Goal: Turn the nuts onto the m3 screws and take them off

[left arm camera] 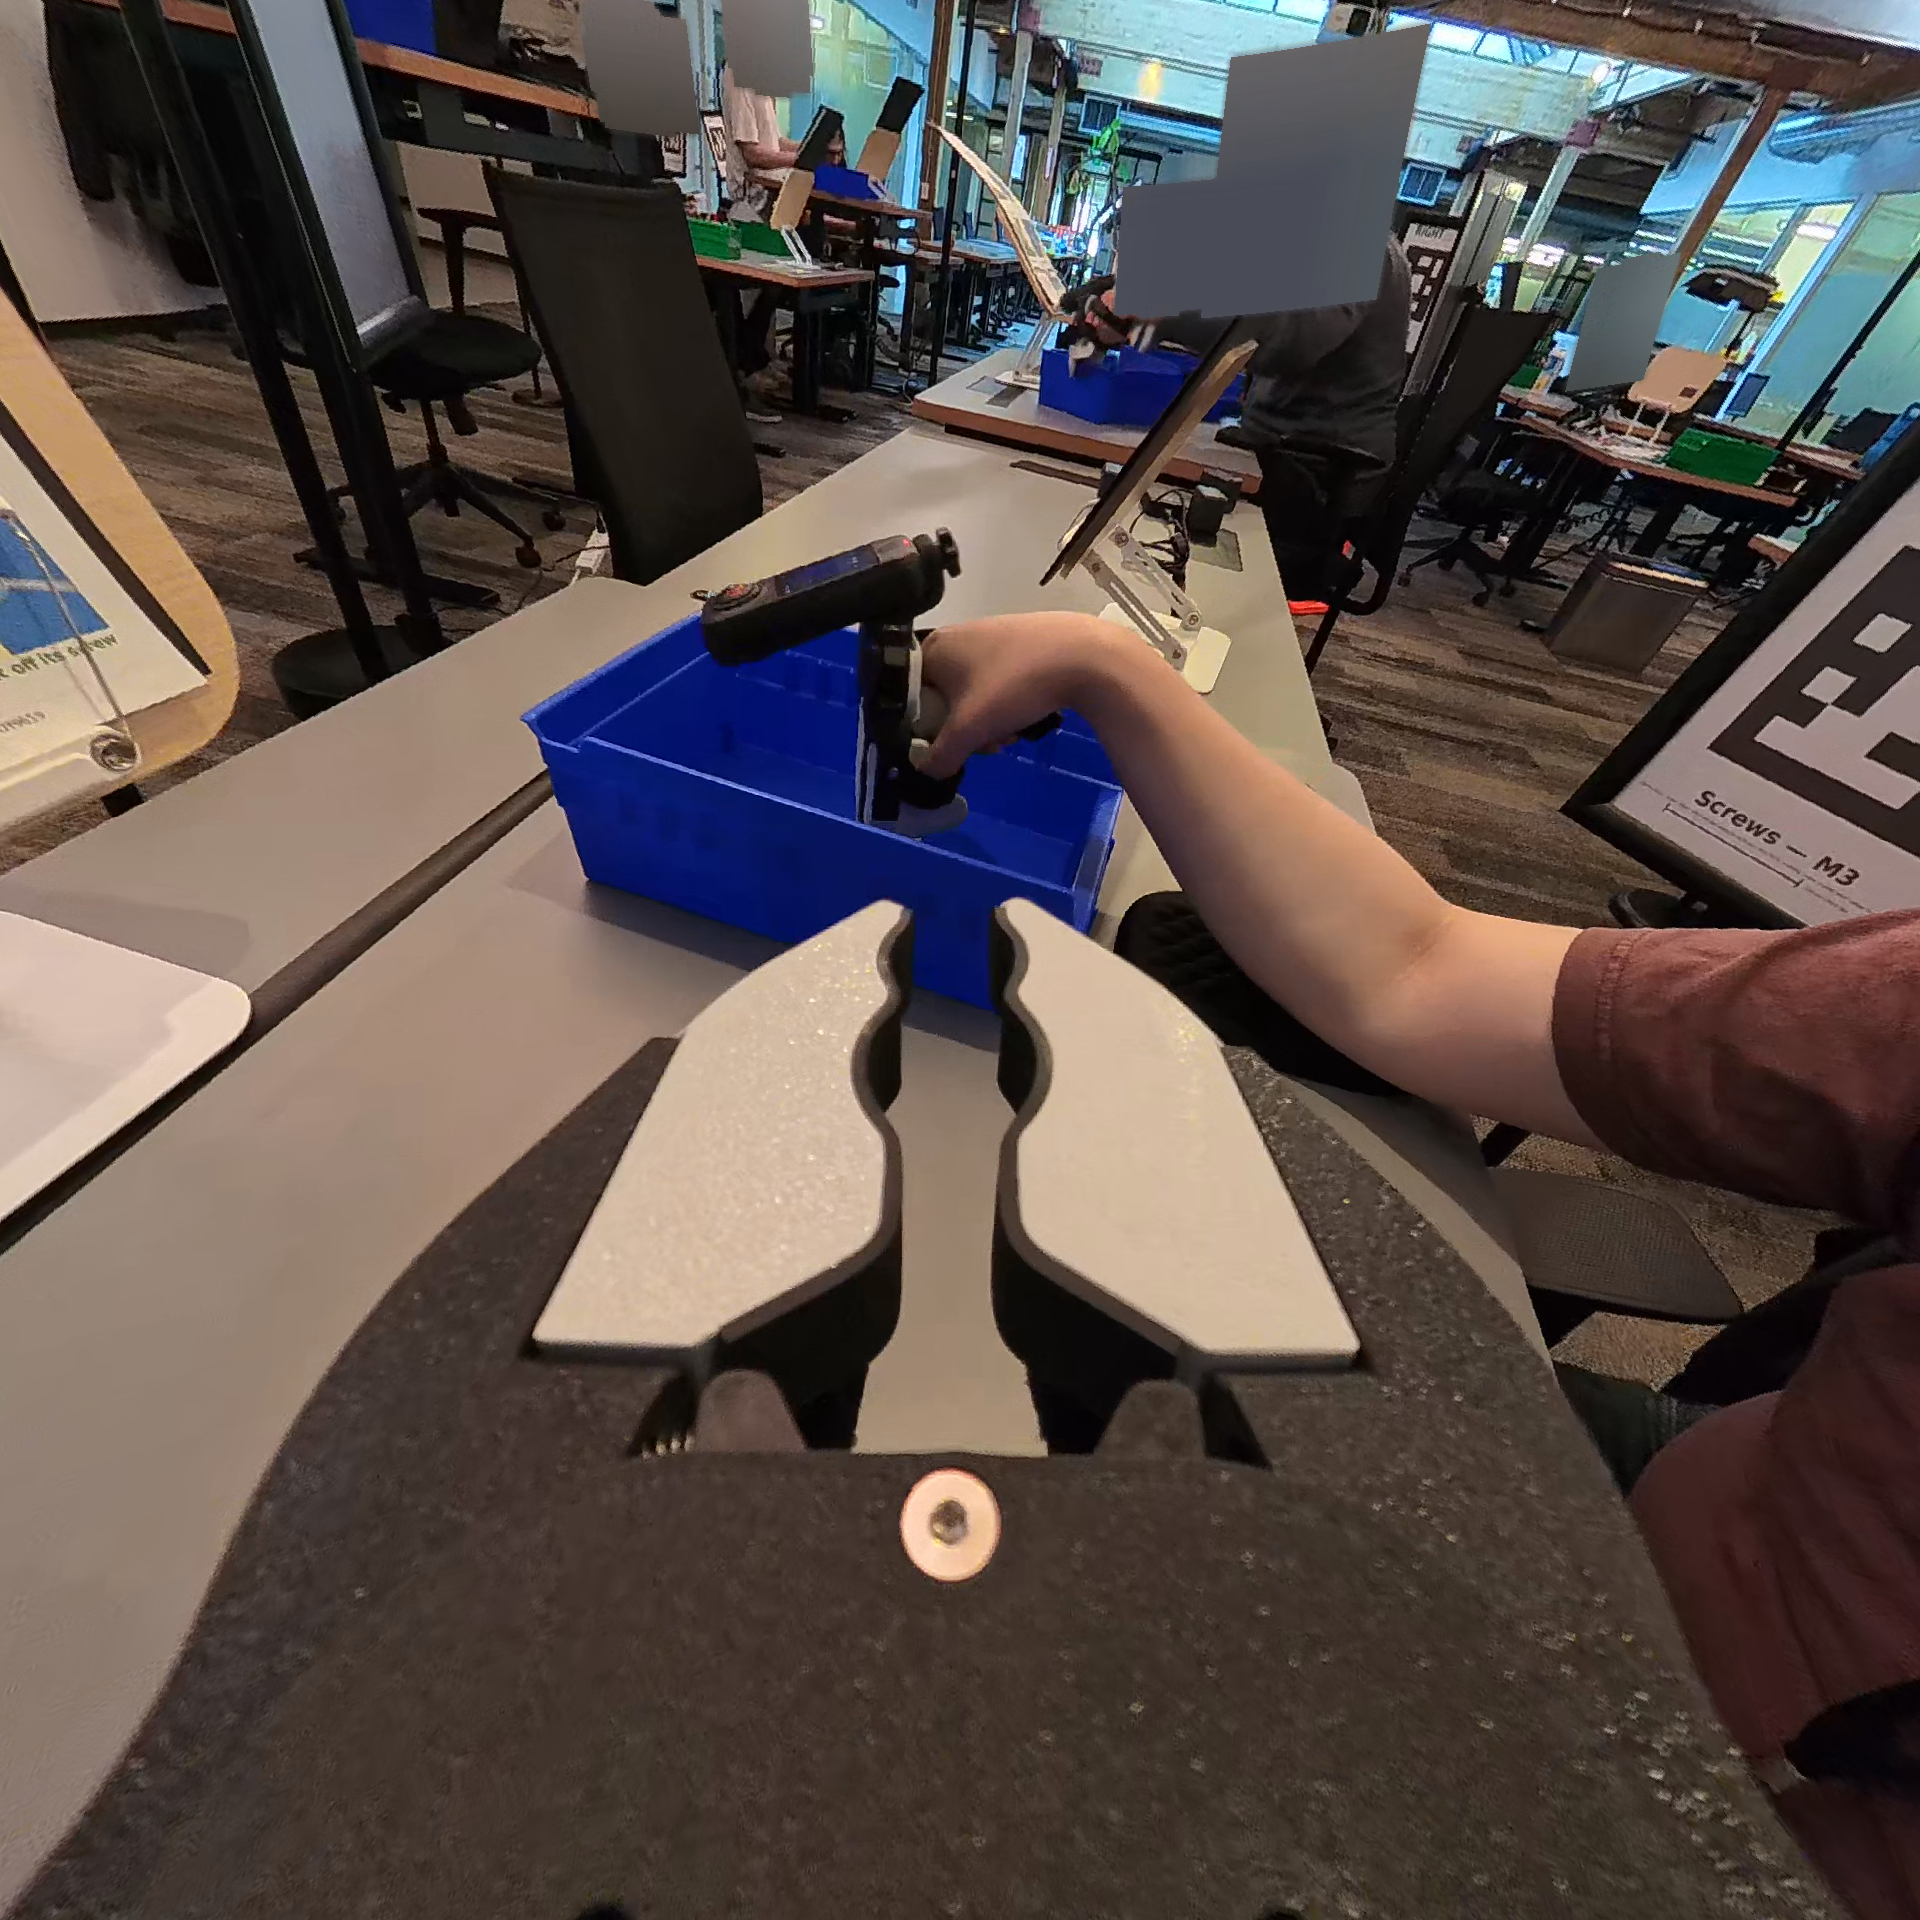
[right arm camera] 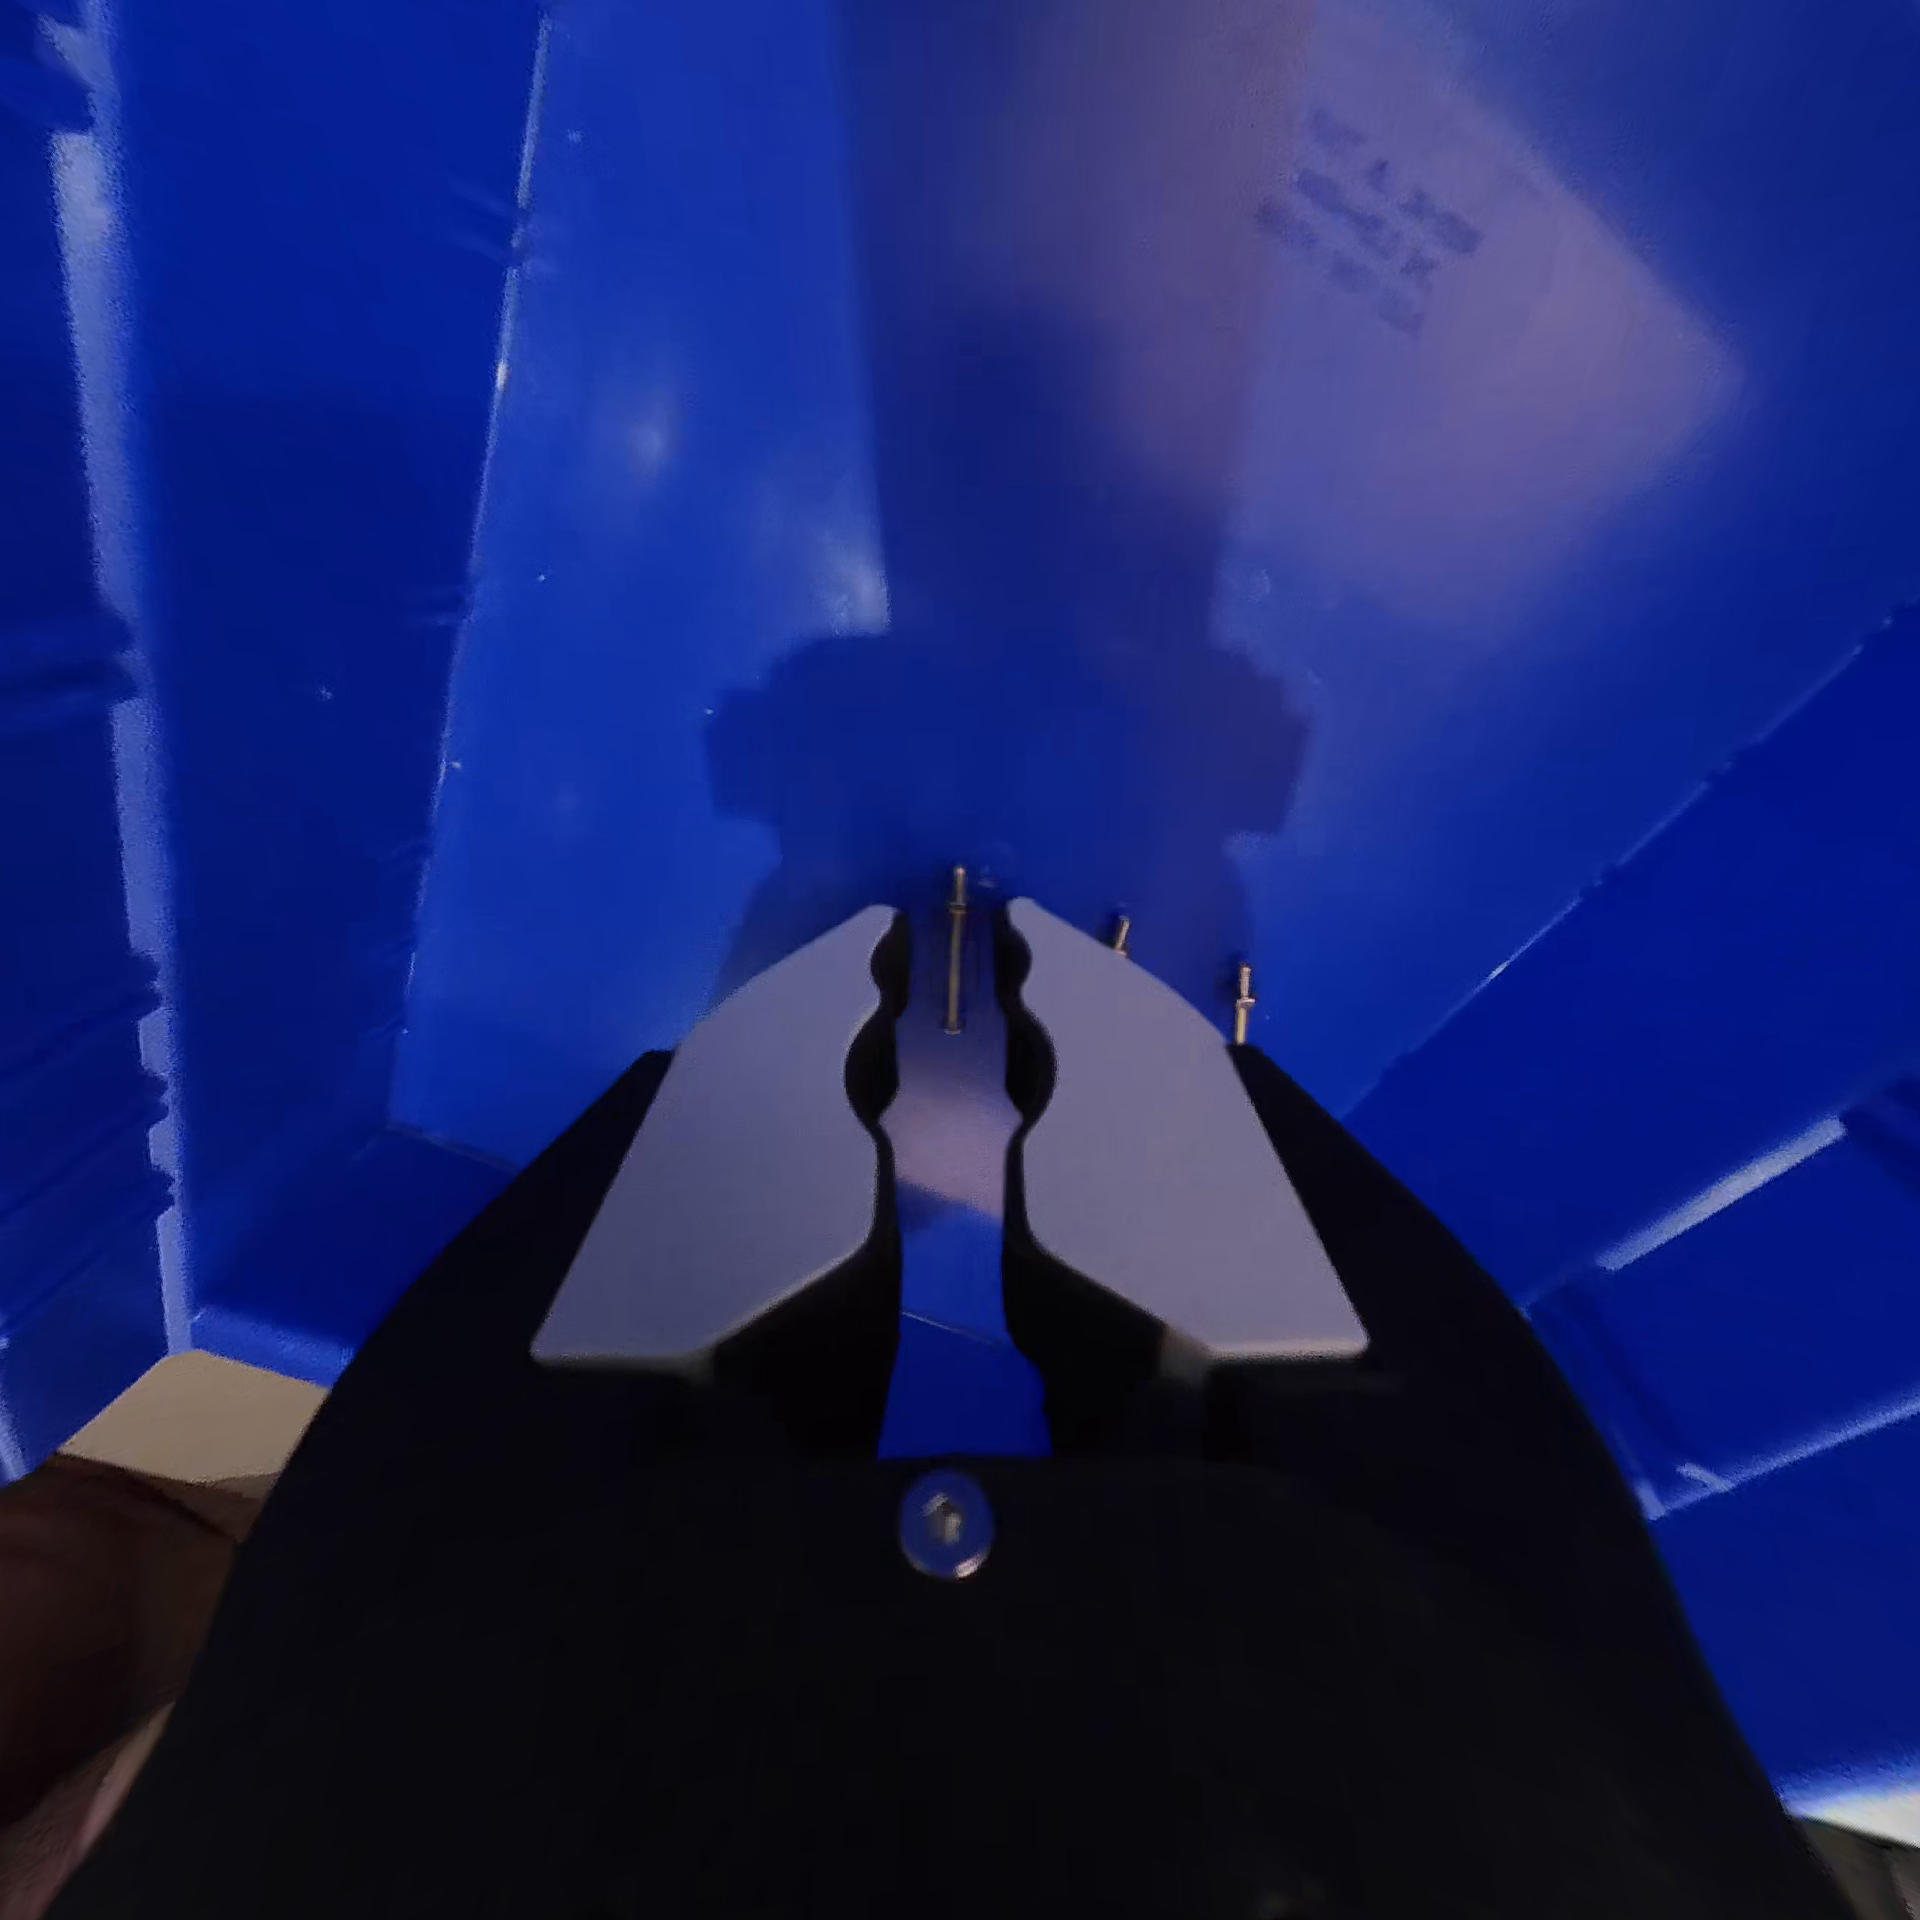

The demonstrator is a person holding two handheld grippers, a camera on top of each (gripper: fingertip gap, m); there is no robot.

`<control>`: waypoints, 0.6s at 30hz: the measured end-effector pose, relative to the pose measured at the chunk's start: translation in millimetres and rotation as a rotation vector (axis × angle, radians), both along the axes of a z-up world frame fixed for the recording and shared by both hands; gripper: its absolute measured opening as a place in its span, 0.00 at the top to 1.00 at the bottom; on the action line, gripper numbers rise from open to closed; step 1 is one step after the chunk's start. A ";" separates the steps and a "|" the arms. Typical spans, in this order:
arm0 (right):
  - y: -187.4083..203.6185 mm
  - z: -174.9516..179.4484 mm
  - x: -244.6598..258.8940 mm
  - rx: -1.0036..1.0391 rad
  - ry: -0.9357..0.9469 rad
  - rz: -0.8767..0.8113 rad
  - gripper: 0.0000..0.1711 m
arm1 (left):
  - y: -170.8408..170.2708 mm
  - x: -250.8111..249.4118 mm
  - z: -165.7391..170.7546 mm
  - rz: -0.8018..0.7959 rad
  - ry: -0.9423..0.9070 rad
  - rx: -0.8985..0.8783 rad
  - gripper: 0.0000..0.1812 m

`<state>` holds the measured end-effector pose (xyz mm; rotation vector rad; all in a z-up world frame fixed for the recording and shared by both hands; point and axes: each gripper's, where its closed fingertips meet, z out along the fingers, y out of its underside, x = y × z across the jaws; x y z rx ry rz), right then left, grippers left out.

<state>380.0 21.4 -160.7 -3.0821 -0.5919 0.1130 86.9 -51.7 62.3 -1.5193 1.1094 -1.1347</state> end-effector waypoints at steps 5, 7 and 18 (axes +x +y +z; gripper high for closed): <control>4.1 40.9 -2.9 0.151 0.009 0.045 0.83 | 0.7 -11.1 16.4 0.022 -0.030 0.025 0.92; 11.0 73.7 -13.7 0.292 0.048 0.065 0.85 | 1.3 -19.5 26.6 0.043 -0.038 0.056 0.92; 1.7 240.4 -168.1 1.119 0.574 0.638 0.85 | 13.6 -89.6 86.3 0.232 -0.142 0.197 0.95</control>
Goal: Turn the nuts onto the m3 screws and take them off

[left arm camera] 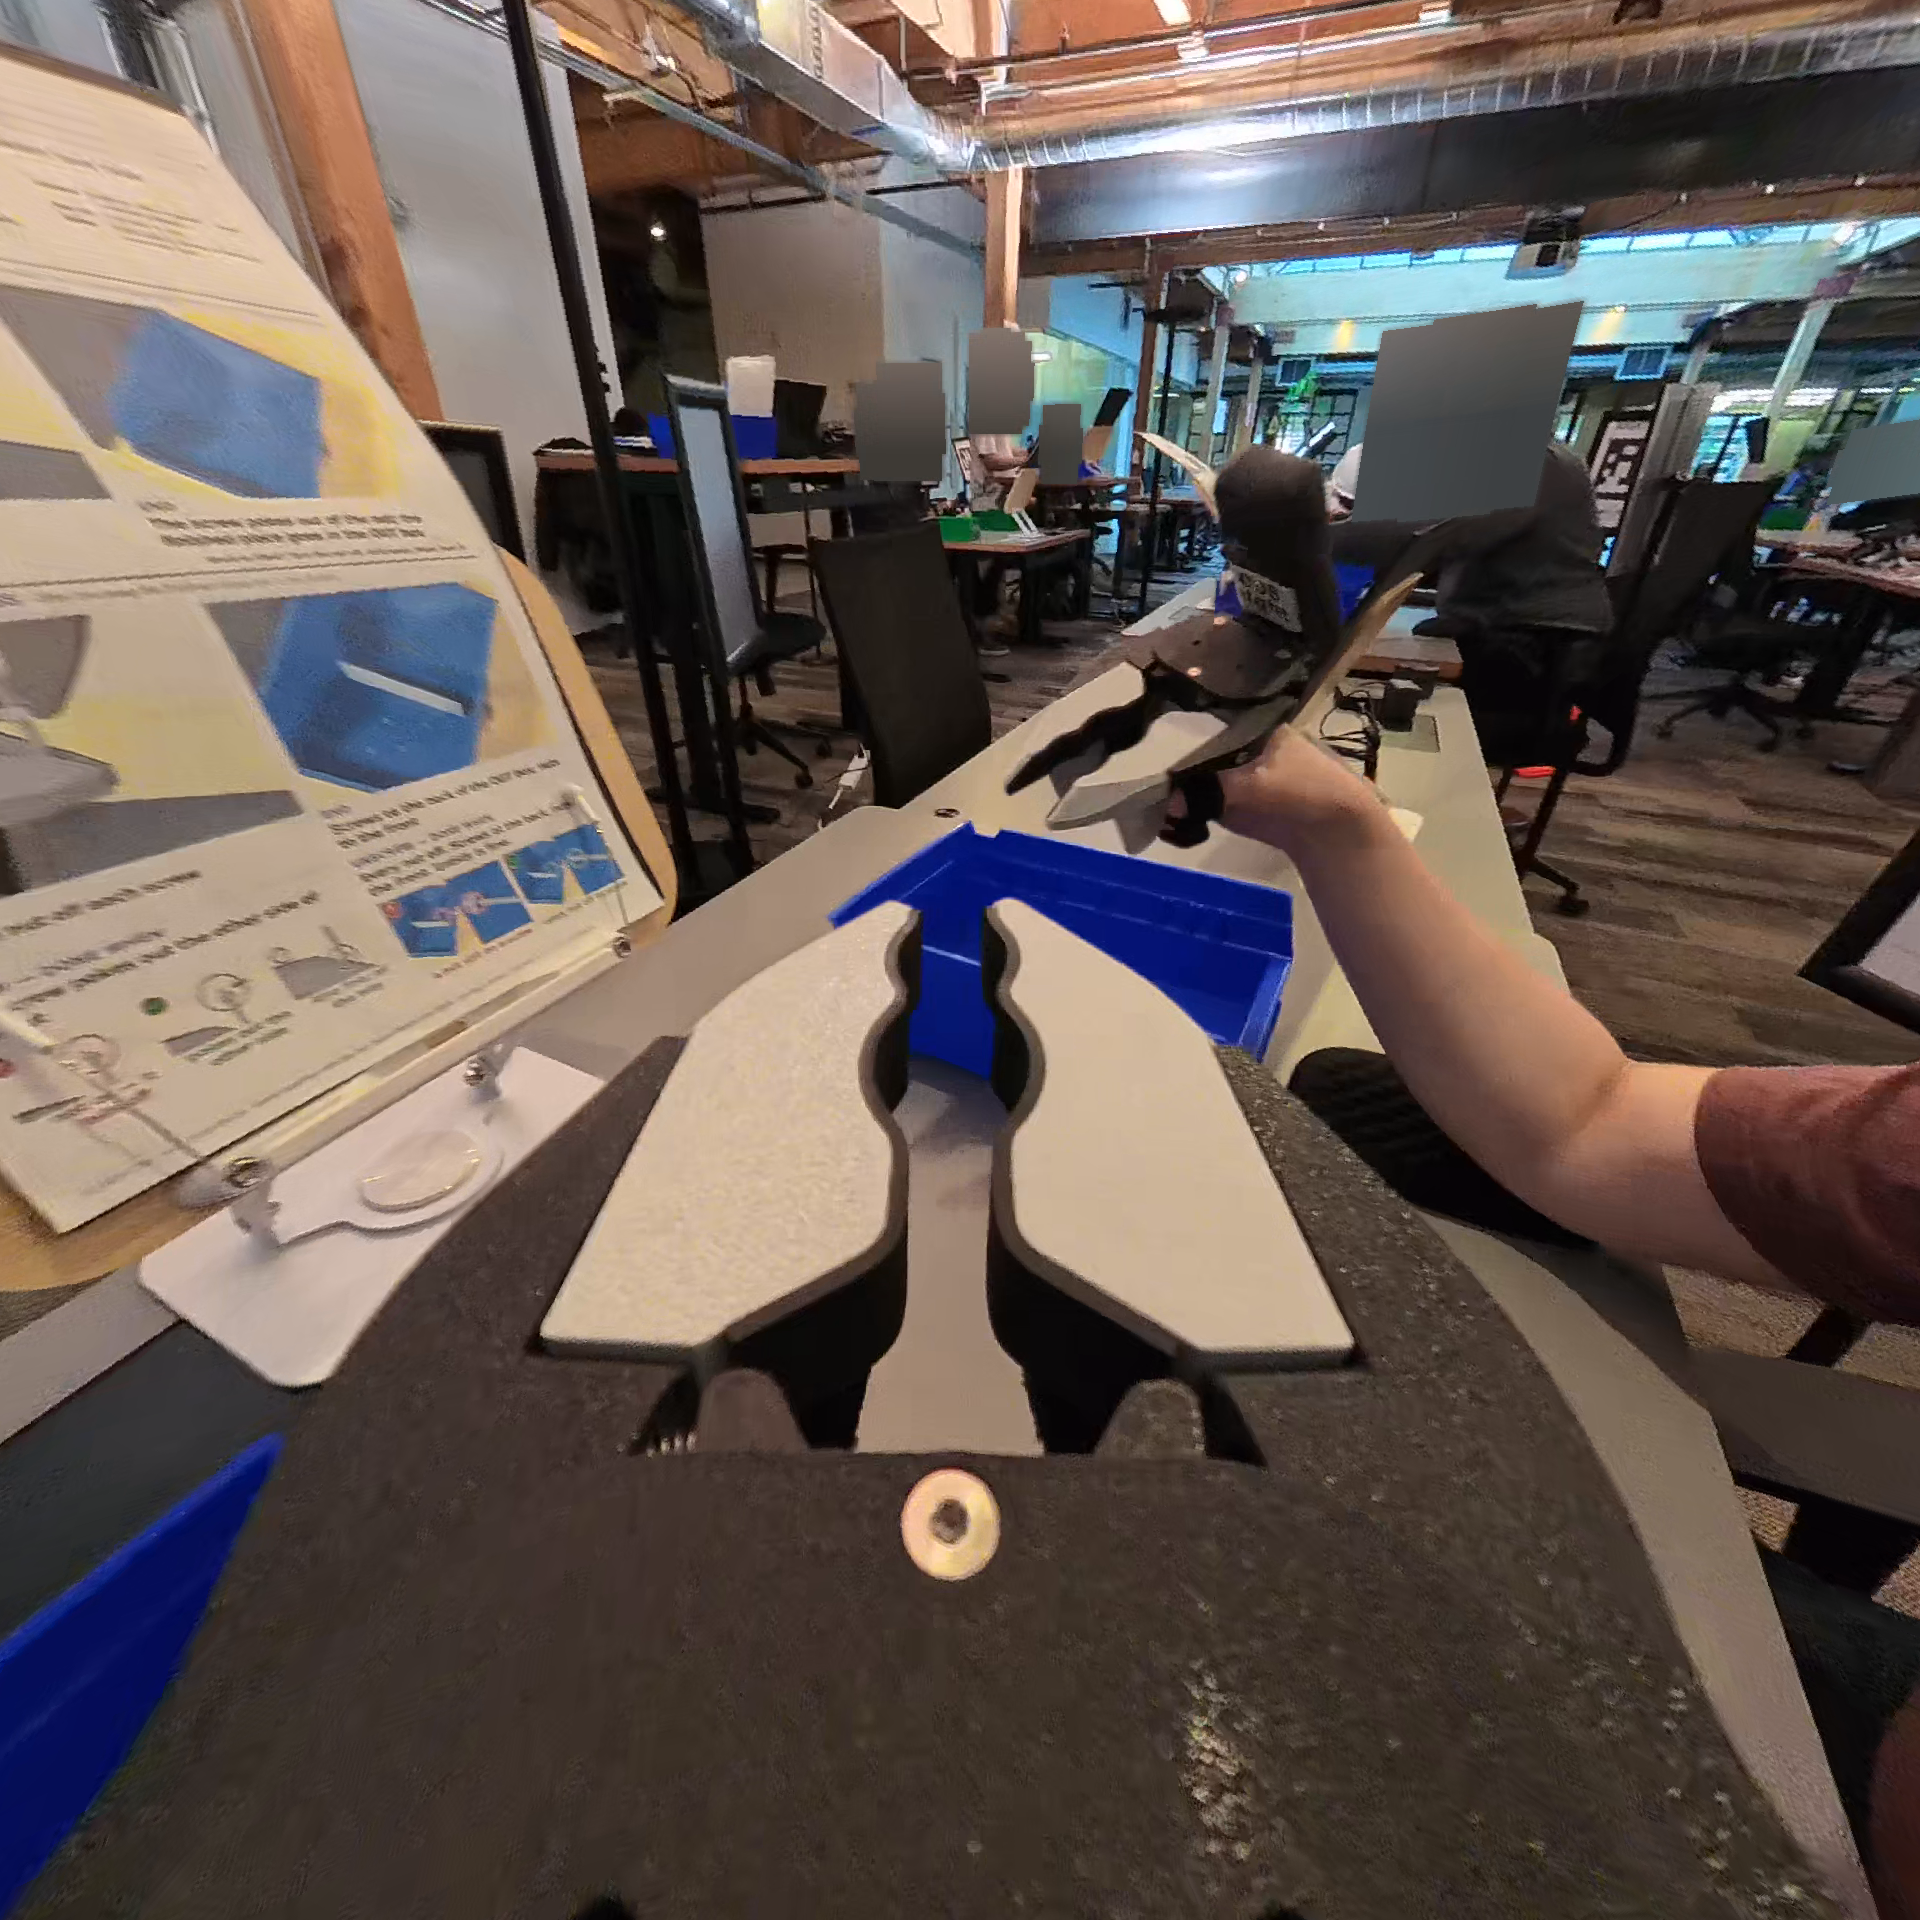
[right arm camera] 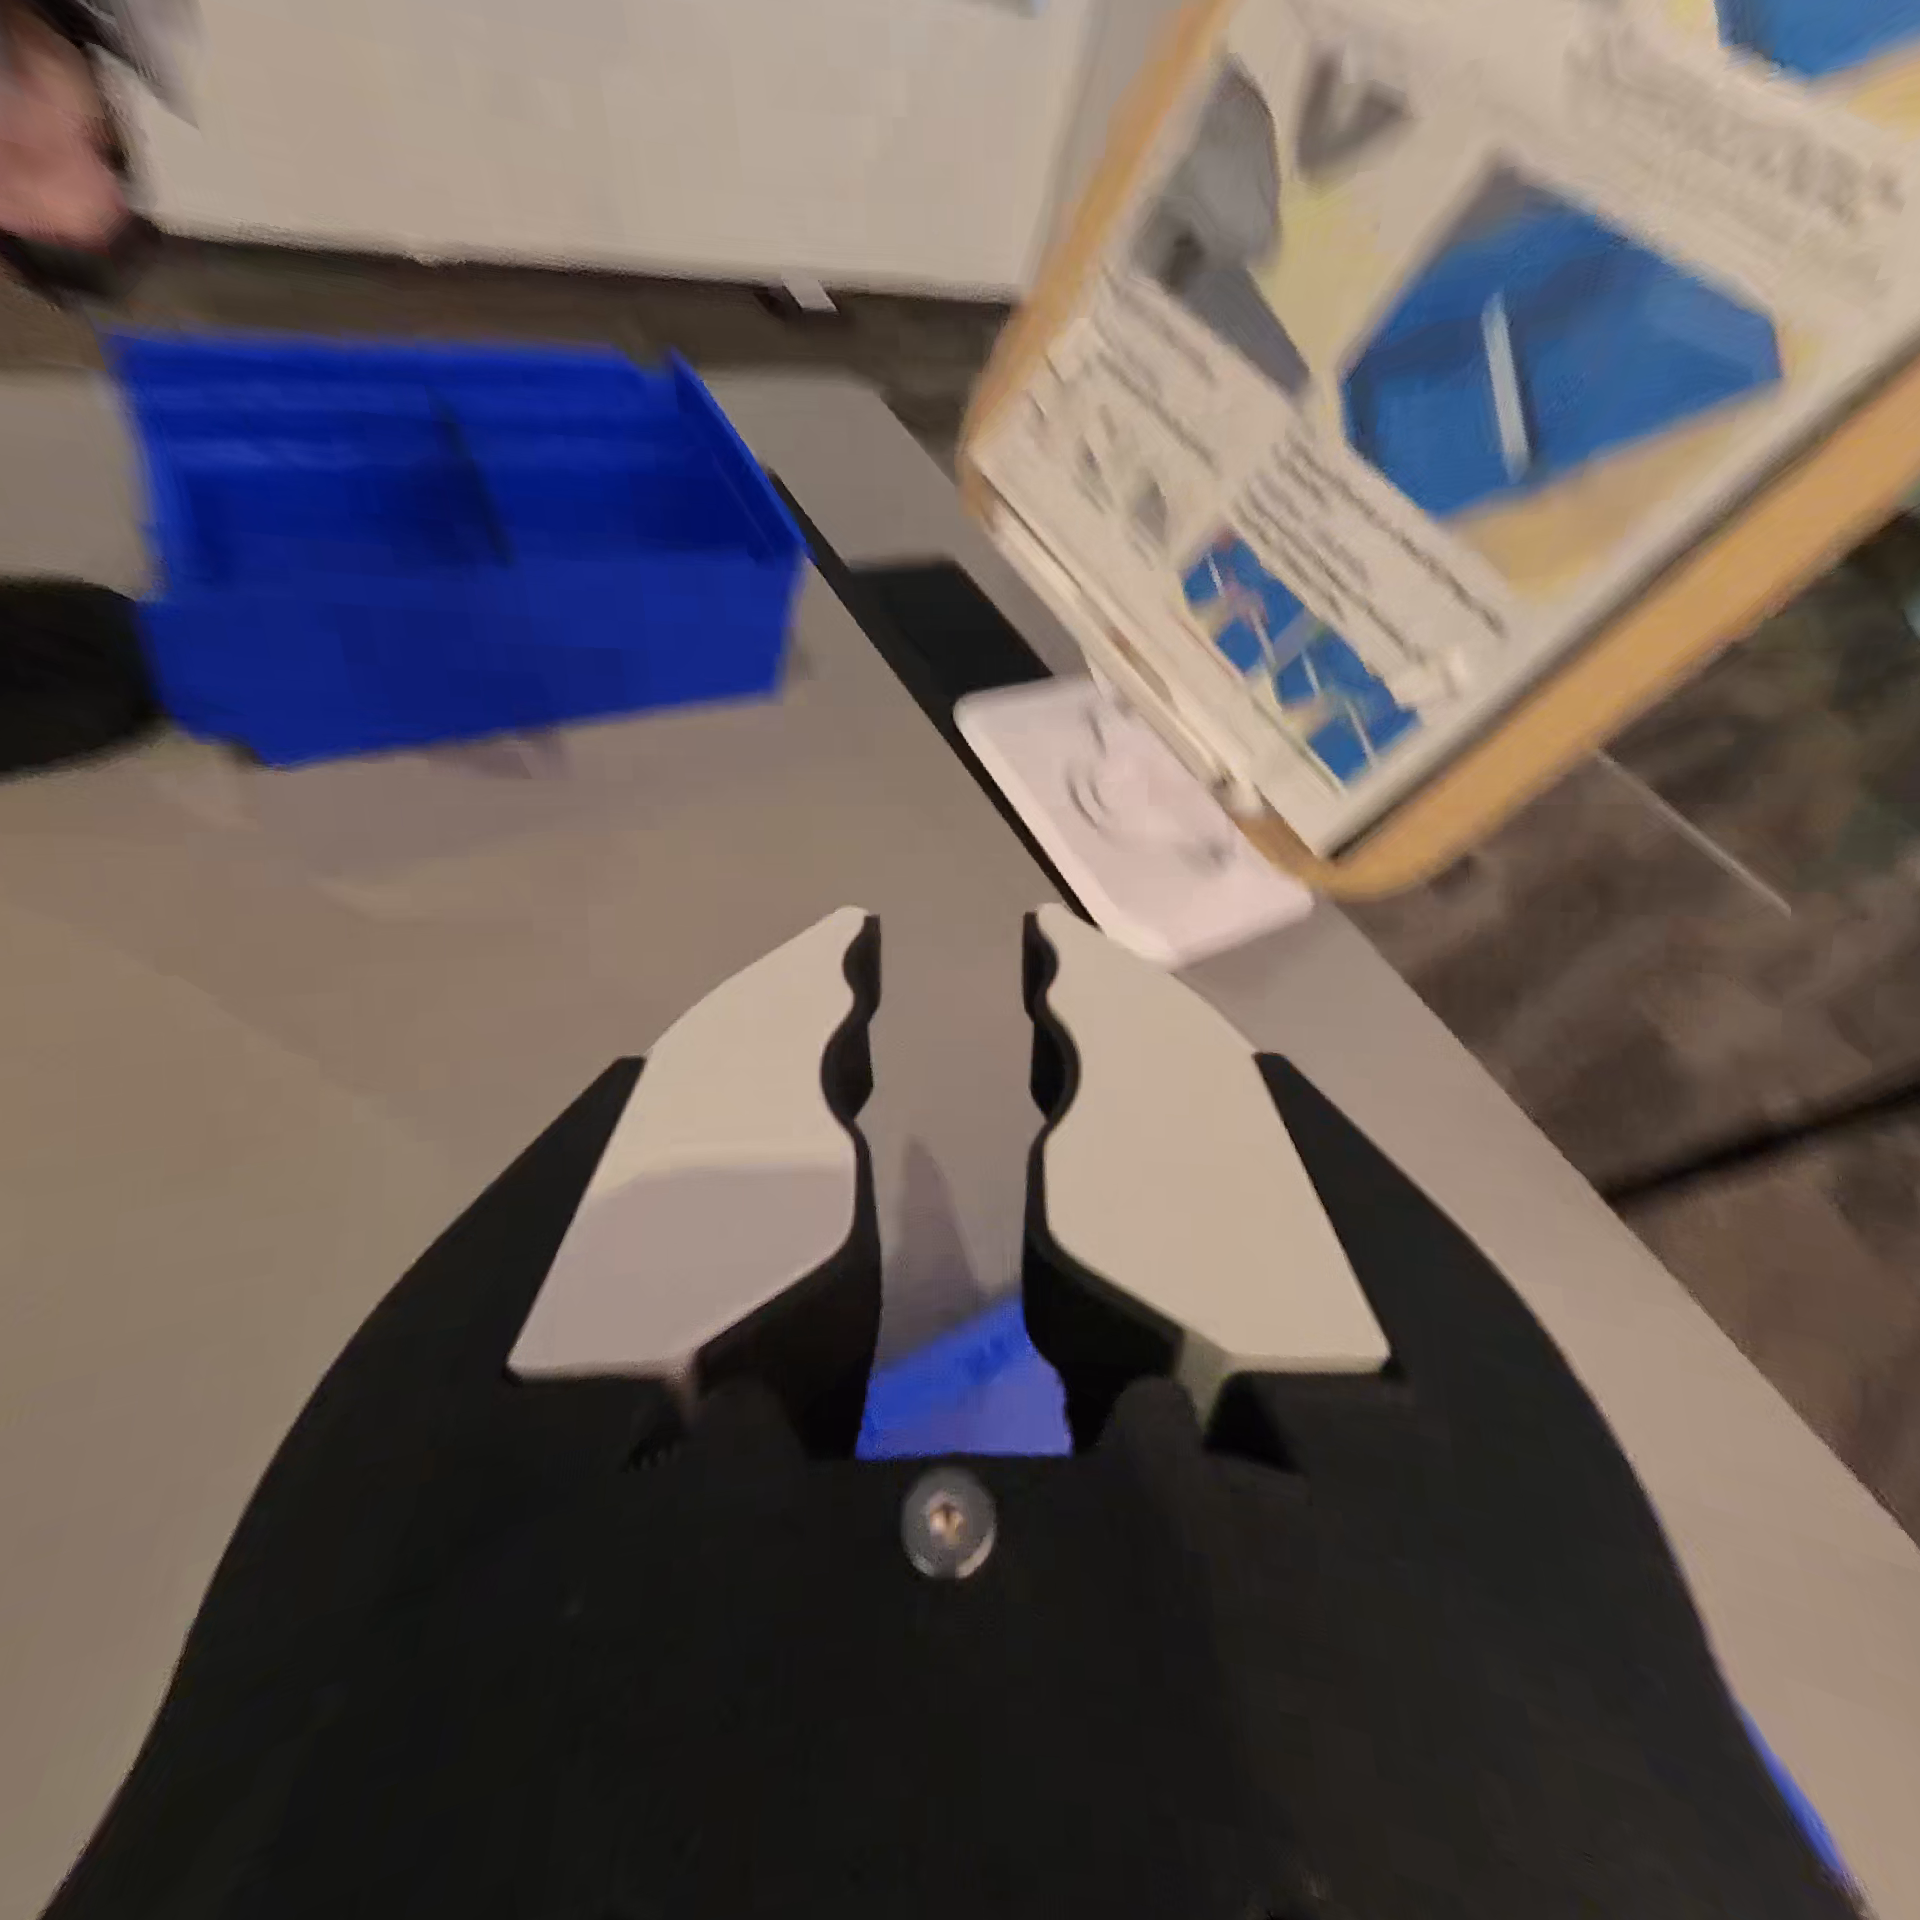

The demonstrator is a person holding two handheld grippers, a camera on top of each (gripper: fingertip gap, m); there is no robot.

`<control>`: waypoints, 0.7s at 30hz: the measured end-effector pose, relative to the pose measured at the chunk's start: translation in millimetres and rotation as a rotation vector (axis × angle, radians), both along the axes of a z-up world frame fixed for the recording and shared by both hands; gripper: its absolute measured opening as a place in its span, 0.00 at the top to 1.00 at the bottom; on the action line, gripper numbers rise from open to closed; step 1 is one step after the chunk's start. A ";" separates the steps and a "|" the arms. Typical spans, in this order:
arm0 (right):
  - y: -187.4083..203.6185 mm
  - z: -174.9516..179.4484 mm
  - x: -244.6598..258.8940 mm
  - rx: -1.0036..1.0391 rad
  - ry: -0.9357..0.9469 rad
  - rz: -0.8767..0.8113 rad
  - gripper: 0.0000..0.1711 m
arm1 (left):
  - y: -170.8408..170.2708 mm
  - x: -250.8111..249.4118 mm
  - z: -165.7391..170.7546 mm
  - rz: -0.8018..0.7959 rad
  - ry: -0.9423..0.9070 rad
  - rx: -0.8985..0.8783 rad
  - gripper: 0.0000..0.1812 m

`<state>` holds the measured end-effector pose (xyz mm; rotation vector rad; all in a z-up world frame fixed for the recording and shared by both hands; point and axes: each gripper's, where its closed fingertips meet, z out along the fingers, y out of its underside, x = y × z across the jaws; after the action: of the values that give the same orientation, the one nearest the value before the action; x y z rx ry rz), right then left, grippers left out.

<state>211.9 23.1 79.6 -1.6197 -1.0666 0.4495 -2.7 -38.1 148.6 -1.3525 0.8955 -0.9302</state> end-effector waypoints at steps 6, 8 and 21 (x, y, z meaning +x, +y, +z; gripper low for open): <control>-40.2 24.5 -83.6 0.074 0.247 0.344 0.78 | -1.9 -28.7 12.2 0.019 0.026 0.025 0.94; -48.5 15.4 -105.2 0.076 0.230 0.403 0.77 | -4.6 -34.5 7.9 0.002 0.071 0.022 0.93; -39.6 -44.9 -140.7 -0.101 0.135 0.489 0.73 | -22.8 -91.6 -179.6 -0.240 0.834 -0.011 0.87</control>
<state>71.2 -16.5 34.7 -1.3831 -1.3531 0.9352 -94.3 -60.9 -31.1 -1.6919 1.7107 -0.5201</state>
